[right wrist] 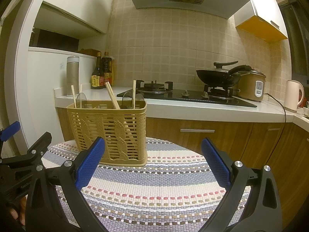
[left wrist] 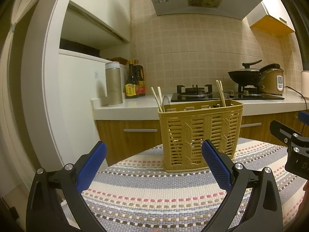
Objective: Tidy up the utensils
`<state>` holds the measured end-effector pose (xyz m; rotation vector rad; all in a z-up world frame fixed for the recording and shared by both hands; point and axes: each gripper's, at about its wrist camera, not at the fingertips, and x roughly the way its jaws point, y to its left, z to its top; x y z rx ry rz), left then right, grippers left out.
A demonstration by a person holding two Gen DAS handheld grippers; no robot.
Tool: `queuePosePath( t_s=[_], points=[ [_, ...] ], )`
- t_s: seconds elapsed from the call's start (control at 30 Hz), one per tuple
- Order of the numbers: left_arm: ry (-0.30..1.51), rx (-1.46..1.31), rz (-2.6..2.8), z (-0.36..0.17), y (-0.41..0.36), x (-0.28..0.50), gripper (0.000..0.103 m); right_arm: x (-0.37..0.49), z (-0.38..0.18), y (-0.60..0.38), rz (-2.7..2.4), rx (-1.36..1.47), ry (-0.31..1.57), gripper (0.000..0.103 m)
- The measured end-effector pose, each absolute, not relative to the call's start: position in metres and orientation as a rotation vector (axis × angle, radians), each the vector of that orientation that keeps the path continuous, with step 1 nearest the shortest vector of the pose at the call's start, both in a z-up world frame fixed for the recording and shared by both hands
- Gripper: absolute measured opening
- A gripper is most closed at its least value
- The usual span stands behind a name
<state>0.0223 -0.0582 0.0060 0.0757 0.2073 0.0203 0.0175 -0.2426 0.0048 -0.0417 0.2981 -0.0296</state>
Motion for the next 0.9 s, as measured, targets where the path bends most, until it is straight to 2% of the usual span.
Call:
queuePosePath(
  t_s=[0.9],
  points=[
    [0.218,0.058,0.011,0.0063,-0.0564,0.0247,0.095,0.0189,0.0044,-0.2391,-0.028,-0.059,0.304,0.095]
  ],
)
